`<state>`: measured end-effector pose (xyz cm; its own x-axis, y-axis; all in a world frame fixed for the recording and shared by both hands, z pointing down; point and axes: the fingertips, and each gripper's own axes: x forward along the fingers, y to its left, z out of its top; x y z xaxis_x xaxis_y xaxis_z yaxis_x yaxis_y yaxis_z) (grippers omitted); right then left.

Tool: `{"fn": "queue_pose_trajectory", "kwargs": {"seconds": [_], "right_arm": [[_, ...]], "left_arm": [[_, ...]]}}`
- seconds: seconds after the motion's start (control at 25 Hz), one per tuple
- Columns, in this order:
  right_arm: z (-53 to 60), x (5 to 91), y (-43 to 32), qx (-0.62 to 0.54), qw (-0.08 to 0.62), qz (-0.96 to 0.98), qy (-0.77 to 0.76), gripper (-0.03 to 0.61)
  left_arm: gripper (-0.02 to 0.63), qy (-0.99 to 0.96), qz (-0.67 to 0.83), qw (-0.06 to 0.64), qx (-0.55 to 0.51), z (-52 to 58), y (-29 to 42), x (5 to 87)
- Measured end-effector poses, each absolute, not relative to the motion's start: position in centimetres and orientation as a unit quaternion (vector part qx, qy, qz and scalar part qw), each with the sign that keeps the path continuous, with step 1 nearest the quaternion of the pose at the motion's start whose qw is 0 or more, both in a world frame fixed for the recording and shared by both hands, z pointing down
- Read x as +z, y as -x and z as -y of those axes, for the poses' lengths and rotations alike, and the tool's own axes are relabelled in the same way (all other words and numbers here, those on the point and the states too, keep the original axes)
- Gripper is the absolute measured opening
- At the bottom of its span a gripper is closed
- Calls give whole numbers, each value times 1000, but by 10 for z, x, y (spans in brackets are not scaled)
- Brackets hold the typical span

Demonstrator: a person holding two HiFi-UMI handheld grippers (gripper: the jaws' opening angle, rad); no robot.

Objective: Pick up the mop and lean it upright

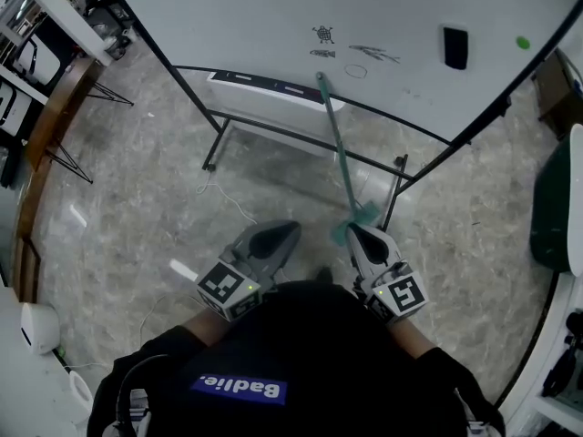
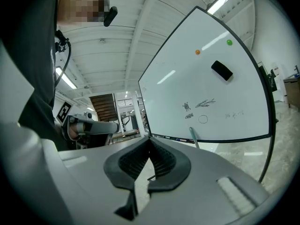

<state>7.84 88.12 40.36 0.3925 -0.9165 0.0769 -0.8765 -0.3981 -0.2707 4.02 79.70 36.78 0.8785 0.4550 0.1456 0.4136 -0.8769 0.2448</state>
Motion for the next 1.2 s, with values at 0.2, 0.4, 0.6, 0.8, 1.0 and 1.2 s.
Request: {"fn": "queue_pose_trajectory", "kwargs": {"seconds": [0.2,0.4,0.6,0.8,1.0,1.2], "right_arm": [[-897,409,-89,-114,96,-554,819,5],[-904,409,-96,-112,94,-560,815,5],[-904,408,-104,-111,89,-558,817,5],[-898,409,-116,-112,84,-549,824,5],[-884,410,-143,-112,72,-526,840,5],[-856,405,-180,-115,71,-500,855,5]], "left_arm": [[20,-968,-206,99,107,-811,-48,372],[20,-968,-208,94,101,-825,-57,371],[20,-966,-215,92,107,-828,-65,372],[20,-964,-228,99,94,-821,-80,371],[20,-956,-260,99,92,-807,-109,366],[20,-948,-285,105,93,-777,-152,363]]}}
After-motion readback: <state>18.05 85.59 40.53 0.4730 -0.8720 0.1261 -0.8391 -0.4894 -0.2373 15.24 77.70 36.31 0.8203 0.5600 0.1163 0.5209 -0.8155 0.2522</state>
